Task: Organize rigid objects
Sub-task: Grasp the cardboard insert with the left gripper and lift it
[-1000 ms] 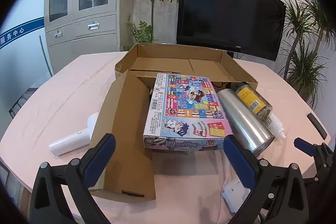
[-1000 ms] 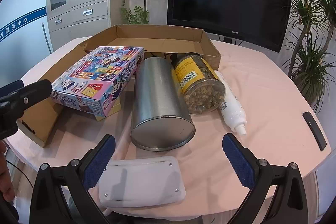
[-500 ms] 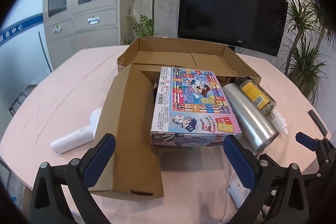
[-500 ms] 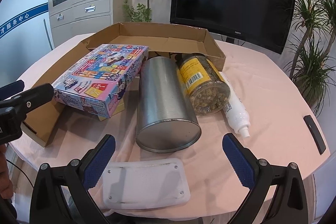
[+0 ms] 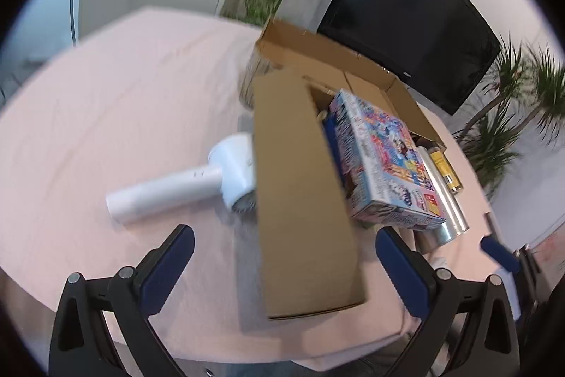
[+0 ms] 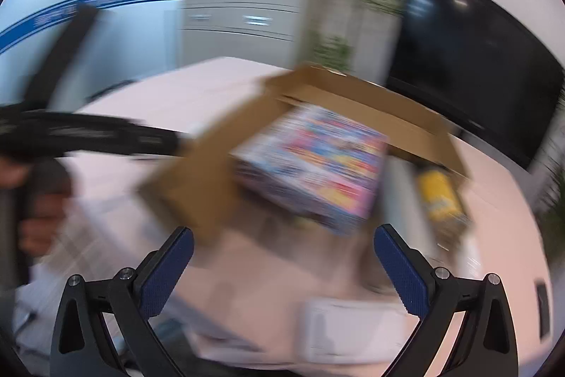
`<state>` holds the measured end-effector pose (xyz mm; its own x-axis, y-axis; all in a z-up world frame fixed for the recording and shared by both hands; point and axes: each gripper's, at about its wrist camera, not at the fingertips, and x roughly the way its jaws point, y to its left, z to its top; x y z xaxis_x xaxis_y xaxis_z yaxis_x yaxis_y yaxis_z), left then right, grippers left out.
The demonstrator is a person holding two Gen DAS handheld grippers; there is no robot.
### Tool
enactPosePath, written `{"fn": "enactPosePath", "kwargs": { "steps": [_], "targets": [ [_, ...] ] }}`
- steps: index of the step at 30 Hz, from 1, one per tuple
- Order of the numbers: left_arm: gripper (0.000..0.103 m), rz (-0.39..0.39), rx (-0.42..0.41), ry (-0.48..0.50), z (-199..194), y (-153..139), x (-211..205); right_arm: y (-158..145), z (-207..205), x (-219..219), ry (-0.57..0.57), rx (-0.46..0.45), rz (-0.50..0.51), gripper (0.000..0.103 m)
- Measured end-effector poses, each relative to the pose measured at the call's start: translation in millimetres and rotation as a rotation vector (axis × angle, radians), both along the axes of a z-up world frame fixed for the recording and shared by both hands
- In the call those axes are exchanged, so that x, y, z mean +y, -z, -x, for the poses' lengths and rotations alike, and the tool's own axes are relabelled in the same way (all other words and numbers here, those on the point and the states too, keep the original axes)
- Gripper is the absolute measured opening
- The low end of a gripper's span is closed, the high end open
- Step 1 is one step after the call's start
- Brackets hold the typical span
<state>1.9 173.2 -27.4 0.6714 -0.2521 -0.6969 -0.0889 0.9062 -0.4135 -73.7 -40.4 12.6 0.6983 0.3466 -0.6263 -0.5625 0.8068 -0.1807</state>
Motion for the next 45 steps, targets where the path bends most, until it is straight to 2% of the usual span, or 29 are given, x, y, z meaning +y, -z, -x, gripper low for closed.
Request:
{"fn": "enactPosePath", "kwargs": {
  "steps": [3,7,13,17,18,19,21,24,25,26,27,29,32,35,36,37,38,39,41,42,43,45],
  "targets": [
    [0.101,0.112,0.018,0.041,-3.5,10.6,9.3,-2.4,13.8,32.9,-0.1,0.016,0.015,0.103],
    [0.097,0.192,0.021,0.091,-6.2,16.1,11.0,-2.8,14.0,54.4,-0.094,0.051,0.015,0.103],
    [0.096,0.216,-0.004,0.164,-9.7,13.6,3.5,-2.4,7.7,55.8,0.008,0.095,0.006,0.102],
    [0.096,0.212,0.014,0.161,-21.2,22.8,5.1,-0.1,-0.4,57.1,-0.002,0.114,0.001,0.102],
    [0.092,0.221,0.014,0.164,-22.3,25.3,6.5,2.1,-4.6,63.3,-0.026,0.117,-0.001,0.102],
    [0.08,0.252,0.017,0.177,-24.9,28.6,7.6,6.5,-9.2,70.8,-0.046,0.119,0.003,0.102],
    [0.062,0.313,0.02,0.21,-26.8,32.7,8.3,18.2,-21.6,84.8,-0.062,0.164,0.012,0.099],
    [0.061,0.327,0.016,0.244,-29.3,29.4,1.0,29.8,-36.6,90.0,-0.092,0.272,-0.038,0.085],
    [0.043,0.346,-0.007,0.272,-26.8,24.0,-1.8,29.2,-38.2,88.5,-0.111,0.304,-0.07,0.081],
    [0.041,0.359,-0.027,0.3,-24.2,15.7,-6.1,26.5,-37.5,85.8,-0.113,0.3,-0.087,0.081],
    [0.041,0.333,-0.048,0.312,-21.3,6.4,-11.3,22.4,-36.5,80.5,-0.105,0.289,-0.102,0.082],
    [0.041,0.265,-0.1,0.383,-16.0,-14.3,-30.0,18.8,-40.6,60.4,-0.115,0.348,-0.206,0.082],
    [0.041,0.312,-0.089,0.467,-17.7,-14.4,-44.4,18.4,-44.9,32.3,-0.084,0.401,-0.264,0.08],
    [0.045,0.311,-0.058,0.393,-13.5,0.7,-34.4,15.2,-46.7,10.7,-0.025,0.396,-0.261,0.079],
    [0.045,0.329,-0.055,0.357,-11.1,5.1,-25.2,16.1,-47.3,8.7,-0.018,0.4,-0.247,0.075],
    [0.045,0.339,-0.046,0.314,-7.6,10.4,-16.1,17.8,-49.5,8.7,-0.016,0.395,-0.222,0.06],
    [0.045,0.339,-0.037,0.276,-4.5,14.8,-8.2,20.4,-50.1,9.8,-0.014,0.39,-0.194,0.05],
    [0.045,0.337,-0.027,0.242,-1.9,20.9,-1.6,24.7,-52.4,10.8,-0.02,0.402,-0.176,0.033],
    [0.045,0.344,0.016,0.178,1.4,36.1,6.7,23.4,-53.8,10.0,-0.024,0.398,-0.184,0.023],
    [0.045,0.349,0.049,0.148,-0.4,46.4,8.9,22.4,-55.2,9.1,-0.019,0.382,-0.167,0.011],
    [0.045,0.359,0.066,0.14,-1.2,54.5,8.6,21.9,-57.8,5.9,-0.011,0.382,-0.165,0.006],
    [0.045,0.394,0.103,0.14,-8.3,69.8,1.7,21.9,-62.6,-1.7,-0.004,0.427,-0.202,0.006]
  ]
}}
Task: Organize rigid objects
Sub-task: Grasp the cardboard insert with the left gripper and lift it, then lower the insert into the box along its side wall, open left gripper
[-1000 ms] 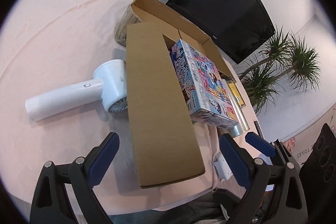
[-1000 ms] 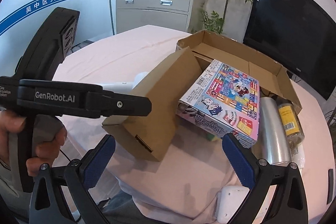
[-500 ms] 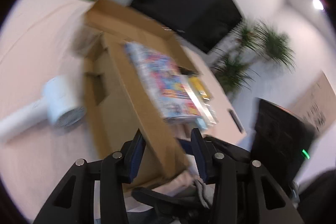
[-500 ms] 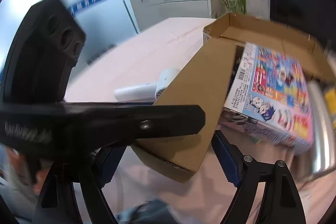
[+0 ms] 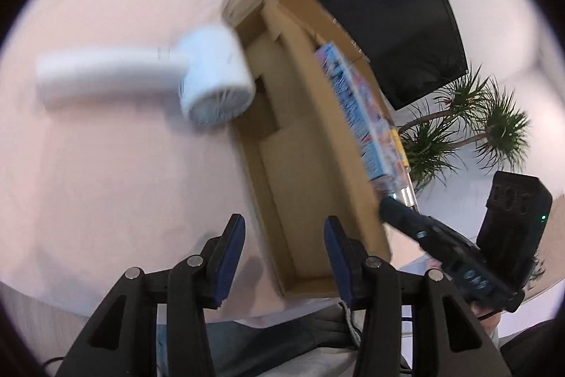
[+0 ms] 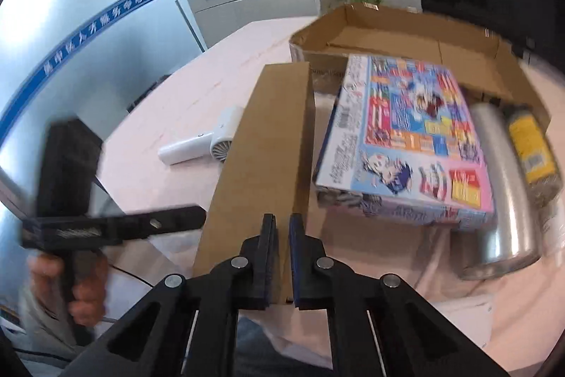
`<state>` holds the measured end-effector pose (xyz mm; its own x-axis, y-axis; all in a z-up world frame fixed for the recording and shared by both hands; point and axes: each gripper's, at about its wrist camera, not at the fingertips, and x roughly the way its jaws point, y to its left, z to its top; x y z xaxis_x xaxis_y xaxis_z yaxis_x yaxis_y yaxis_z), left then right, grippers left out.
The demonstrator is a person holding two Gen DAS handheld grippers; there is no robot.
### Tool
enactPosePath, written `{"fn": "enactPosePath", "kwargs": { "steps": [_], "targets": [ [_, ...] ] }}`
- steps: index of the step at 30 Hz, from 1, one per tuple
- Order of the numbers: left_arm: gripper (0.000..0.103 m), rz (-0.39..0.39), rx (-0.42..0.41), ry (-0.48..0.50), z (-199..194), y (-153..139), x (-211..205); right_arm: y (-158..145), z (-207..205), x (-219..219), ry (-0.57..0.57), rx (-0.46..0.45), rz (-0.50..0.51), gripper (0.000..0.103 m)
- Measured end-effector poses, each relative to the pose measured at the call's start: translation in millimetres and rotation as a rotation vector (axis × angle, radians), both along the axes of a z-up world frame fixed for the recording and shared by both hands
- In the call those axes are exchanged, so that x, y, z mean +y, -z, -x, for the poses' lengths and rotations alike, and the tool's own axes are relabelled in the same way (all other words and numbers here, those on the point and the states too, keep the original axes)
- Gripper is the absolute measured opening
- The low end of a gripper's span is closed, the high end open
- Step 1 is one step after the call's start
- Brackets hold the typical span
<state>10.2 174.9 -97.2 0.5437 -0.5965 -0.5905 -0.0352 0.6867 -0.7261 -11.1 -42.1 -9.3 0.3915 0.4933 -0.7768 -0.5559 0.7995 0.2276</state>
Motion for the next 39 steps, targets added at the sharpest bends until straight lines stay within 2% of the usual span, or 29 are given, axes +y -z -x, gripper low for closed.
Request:
{"fn": "enactPosePath", "kwargs": {
  "steps": [2,3,5,6,7,8,10,11,12,13,15,18,19,21,23,24,25,26,27,29,30,31,32,34,35,37,39],
  "targets": [
    [0.045,0.034,0.045,0.015,-7.7,15.7,-11.9,-2.4,1.4,-0.5,0.005,0.001,0.01,0.007],
    [0.045,0.075,0.051,0.023,-11.6,21.4,-18.2,-4.8,5.9,-0.5,0.003,-0.012,0.027,0.007],
    [0.045,0.083,0.044,0.03,-13.8,20.1,-29.0,-11.2,17.9,5.8,-0.02,-0.066,0.071,0.02],
    [0.045,0.077,0.03,0.035,-14.3,17.4,-32.4,-13.4,23.9,14.8,-0.038,-0.094,0.091,0.052],
    [0.042,0.068,0.009,0.039,-13.9,12.1,-35.8,-15.1,28.8,18.1,-0.052,-0.115,0.105,0.092],
    [0.042,0.023,0.002,0.031,-13.5,6.7,-38.0,-15.6,34.8,21.3,-0.055,-0.144,0.126,0.096],
    [0.043,-0.038,-0.008,0.019,-12.9,-1.9,-37.1,-19.0,36.1,21.9,-0.047,-0.175,0.157,0.095],
    [0.043,-0.02,-0.015,0.014,-13.7,-3.4,-34.7,-18.4,31.1,20.8,-0.042,-0.154,0.162,0.093],
    [0.042,0.016,-0.022,0.021,-13.1,-4.9,-32.6,-15.7,26.5,20.6,-0.031,-0.138,0.175,0.086],
    [0.042,0.018,-0.012,0.018,-13.9,-3.4,-32.0,-11.8,22.5,21.4,-0.027,-0.121,0.197,0.074],
    [0.045,0.008,-0.013,0.009,-11.2,-1.2,-28.7,-8.6,19.0,21.7,-0.044,-0.105,0.174,0.07],
    [0.045,0.014,-0.003,0.004,1.9,3.1,-19.4,-13.7,24.2,24.0,-0.089,-0.108,0.167,0.039],
    [0.048,0.014,0.005,-0.002,3.6,5.2,-19.1,-15.1,24.9,24.2,-0.087,-0.12,0.179,0.031],
    [0.049,0.024,0.022,-0.021,4.1,9.6,-10.8,-17.1,24.5,21.5,-0.087,-0.104,0.181,0.031],
    [0.049,0.05,0.01,-0.027,-1.1,4.6,-17.9,-16.9,29.0,24.2,-0.079,-0.114,0.208,0.046],
    [0.049,0.063,-0.013,-0.02,-0.2,0.8,-17.7,-19.2,32.6,23.5,-0.084,-0.122,0.204,0.078],
    [0.049,0.048,-0.031,-0.008,-0.2,-4.6,-20.6,-22.1,36.3,21.8,-0.094,-0.134,0.179,0.1],
    [0.049,0.026,-0.047,0.002,-4.0,-9.6,-26.4,-22.0,38.4,23.2,-0.091,-0.15,0.175,0.102],
    [0.049,0.009,-0.063,0.013,-5.9,-14.0,-30.4,-20.6,37.6,24.8,-0.083,-0.162,0.197,0.101],
    [0.047,0.03,-0.09,0.045,-10.5,-20.4,-36.5,-10.0,31.3,29.3,-0.071,-0.133,0.229,0.1],
    [0.046,0.018,-0.088,0.055,-13.3,-23.2,-41.3,-1.1,25.6,31.8,-0.067,-0.098,0.241,0.092],
    [0.044,-0.017,-0.082,0.063,-16.0,-24.7,-46.3,6.8,21.9,37.5,-0.081,-0.065,0.224,0.076],
    [0.044,-0.037,-0.077,0.067,-17.0,-25.4,-49.3,11.3,19.9,37.0,-0.082,-0.024,0.208,0.074],
    [0.044,-0.014,-0.082,0.058,-11.8,-25.6,-46.7,14.4,15.1,27.5,-0.058,0.026,0.138,0.069],
    [0.044,-0.016,-0.084,0.04,-7.9,-27.5,-43.9,14.8,8.5,16.3,-0.029,0.08,0.063,0.067],
    [0.048,-0.09,-0.091,-0.025,13.1,-29.2,-23.9,18.2,-3.3,-1.7,0.014,0.169,-0.042,0.061],
    [0.048,-0.165,-0.077,-0.088,26.4,-28.7,-15.6,19.7,-4.9,-8.5,0.005,0.201,-0.06,0.061]
  ]
}}
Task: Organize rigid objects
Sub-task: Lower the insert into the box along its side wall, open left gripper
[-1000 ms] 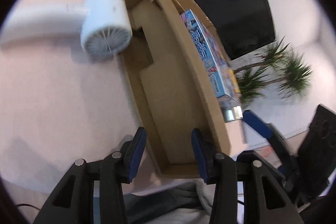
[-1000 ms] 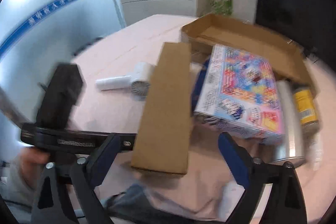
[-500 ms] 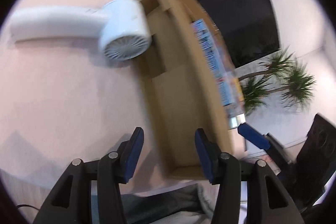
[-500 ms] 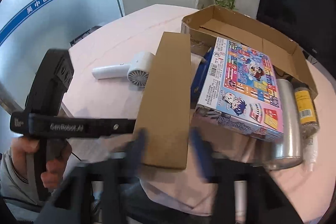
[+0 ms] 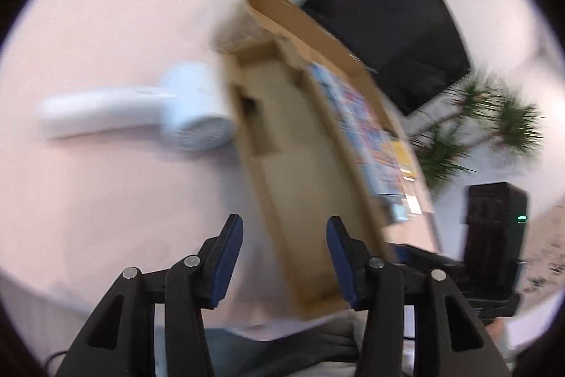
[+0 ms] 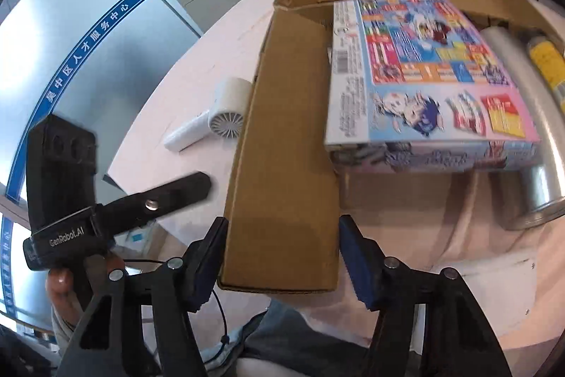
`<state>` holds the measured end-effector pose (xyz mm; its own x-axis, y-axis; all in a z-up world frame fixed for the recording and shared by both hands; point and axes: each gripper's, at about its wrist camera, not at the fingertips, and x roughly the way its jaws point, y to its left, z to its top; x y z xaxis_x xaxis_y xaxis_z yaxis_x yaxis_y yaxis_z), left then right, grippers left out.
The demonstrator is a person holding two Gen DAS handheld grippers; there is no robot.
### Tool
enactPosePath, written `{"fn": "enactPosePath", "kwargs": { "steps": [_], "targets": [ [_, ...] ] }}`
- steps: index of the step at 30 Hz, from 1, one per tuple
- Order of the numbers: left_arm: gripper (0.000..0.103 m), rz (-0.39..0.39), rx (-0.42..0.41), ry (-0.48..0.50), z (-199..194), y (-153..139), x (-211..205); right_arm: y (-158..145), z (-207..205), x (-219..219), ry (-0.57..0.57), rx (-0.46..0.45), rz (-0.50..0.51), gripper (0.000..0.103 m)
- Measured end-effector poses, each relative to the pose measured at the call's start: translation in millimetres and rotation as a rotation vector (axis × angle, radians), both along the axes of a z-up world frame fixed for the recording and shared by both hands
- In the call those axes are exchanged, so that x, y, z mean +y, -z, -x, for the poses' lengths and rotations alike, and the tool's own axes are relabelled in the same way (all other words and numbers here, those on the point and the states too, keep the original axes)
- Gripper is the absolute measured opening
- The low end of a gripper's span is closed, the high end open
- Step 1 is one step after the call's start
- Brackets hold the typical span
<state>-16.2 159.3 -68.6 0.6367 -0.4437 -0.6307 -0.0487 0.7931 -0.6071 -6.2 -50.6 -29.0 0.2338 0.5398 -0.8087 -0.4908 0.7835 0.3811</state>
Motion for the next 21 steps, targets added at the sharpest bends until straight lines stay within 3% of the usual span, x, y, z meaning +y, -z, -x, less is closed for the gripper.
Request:
{"fn": "enactPosePath", "kwargs": {
  "steps": [3,5,8,9,10,11,12,13,18,21],
  "targets": [
    [0.048,-0.008,0.063,-0.006,1.2,13.6,1.5,-5.3,6.8,7.3,-0.028,-0.05,0.056,0.063],
    [0.048,0.038,0.097,0.033,-6.5,27.0,-3.0,-11.5,12.7,14.8,-0.039,-0.119,0.108,0.063],
    [0.046,0.121,0.093,0.076,-20.5,34.7,-12.4,-12.0,9.1,24.6,-0.059,-0.147,0.15,0.057],
    [0.032,0.158,0.071,0.079,-22.0,34.7,-12.3,-12.0,10.3,25.9,-0.064,-0.161,0.164,0.056],
    [0.026,0.149,0.065,0.072,-23.0,32.5,-12.7,-11.5,9.4,28.0,-0.064,-0.173,0.185,0.054],
    [0.023,0.089,0.055,0.064,-21.6,26.3,-15.8,-11.8,6.7,28.4,-0.059,-0.179,0.19,0.051],
    [0.018,0.008,0.039,0.059,-18.1,16.3,-20.3,-13.3,4.8,28.8,-0.058,-0.193,0.186,0.035],
    [0.018,-0.044,0.009,0.051,-12.5,3.1,-23.4,-17.8,5.1,27.5,-0.056,-0.2,0.177,0.026],
    [0.016,-0.207,-0.099,-0.004,-6.9,-54.7,-31.2,-40.7,6.0,22.9,-0.045,-0.24,0.07,0.026],
    [0.016,-0.286,-0.173,-0.006,-26.7,-91.5,-32.0,-67.0,-6.2,17.4,-0.007,-0.279,-0.006,0.026]
  ]
}}
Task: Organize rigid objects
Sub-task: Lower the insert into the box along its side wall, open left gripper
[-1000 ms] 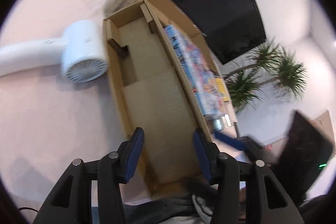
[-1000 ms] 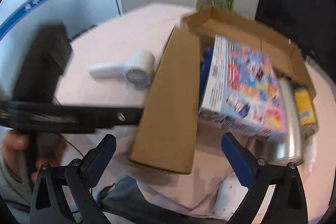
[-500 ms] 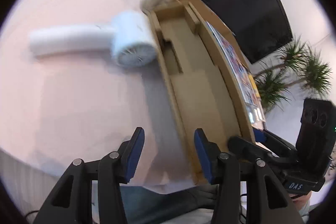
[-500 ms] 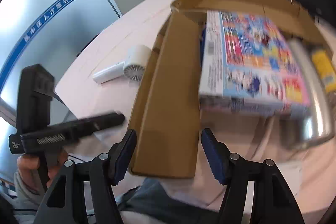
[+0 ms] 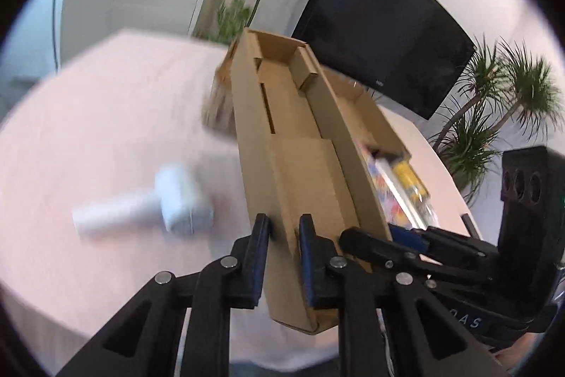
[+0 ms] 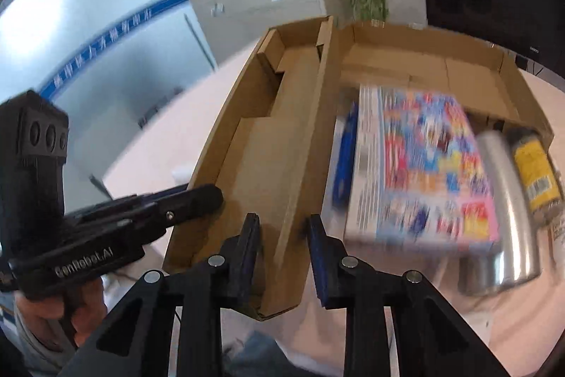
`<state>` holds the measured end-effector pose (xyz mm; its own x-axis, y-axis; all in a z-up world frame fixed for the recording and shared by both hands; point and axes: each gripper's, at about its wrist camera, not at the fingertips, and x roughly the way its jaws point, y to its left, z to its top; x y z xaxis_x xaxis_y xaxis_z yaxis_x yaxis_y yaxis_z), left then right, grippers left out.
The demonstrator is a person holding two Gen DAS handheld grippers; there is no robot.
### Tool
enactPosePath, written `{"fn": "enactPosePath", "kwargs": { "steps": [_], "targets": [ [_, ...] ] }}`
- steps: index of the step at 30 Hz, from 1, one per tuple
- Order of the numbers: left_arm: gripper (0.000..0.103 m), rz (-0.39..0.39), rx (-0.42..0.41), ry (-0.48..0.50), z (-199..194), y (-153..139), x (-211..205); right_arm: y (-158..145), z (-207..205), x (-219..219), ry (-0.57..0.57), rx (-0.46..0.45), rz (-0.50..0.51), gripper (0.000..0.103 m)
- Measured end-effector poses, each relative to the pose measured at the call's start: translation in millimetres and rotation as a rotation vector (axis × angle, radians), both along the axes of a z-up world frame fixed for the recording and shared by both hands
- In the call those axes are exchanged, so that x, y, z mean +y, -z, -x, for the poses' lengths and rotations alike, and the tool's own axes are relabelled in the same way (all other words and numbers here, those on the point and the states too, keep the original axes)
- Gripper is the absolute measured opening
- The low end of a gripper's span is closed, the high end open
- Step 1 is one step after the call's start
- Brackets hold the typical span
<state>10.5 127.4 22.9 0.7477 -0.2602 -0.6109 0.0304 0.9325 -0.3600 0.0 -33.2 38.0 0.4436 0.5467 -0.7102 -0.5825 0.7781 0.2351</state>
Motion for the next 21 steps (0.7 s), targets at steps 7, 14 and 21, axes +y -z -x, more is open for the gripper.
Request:
{"fn": "enactPosePath", "kwargs": {
  "steps": [7,14,21],
  "targets": [
    [0.016,-0.122,-0.077,0.036,-115.7,-61.6,19.6,-65.6,-113.8,24.5,0.047,-0.069,-0.108,0.024],
    [0.015,-0.092,0.119,0.075,-274.6,-25.9,54.7,-50.3,-287.5,63.1,0.145,0.115,-0.12,0.024],
    [0.012,-0.122,0.263,0.019,-312.3,35.0,76.7,24.6,-371.7,99.3,0.162,0.349,-0.04,0.02]
  ]
}}
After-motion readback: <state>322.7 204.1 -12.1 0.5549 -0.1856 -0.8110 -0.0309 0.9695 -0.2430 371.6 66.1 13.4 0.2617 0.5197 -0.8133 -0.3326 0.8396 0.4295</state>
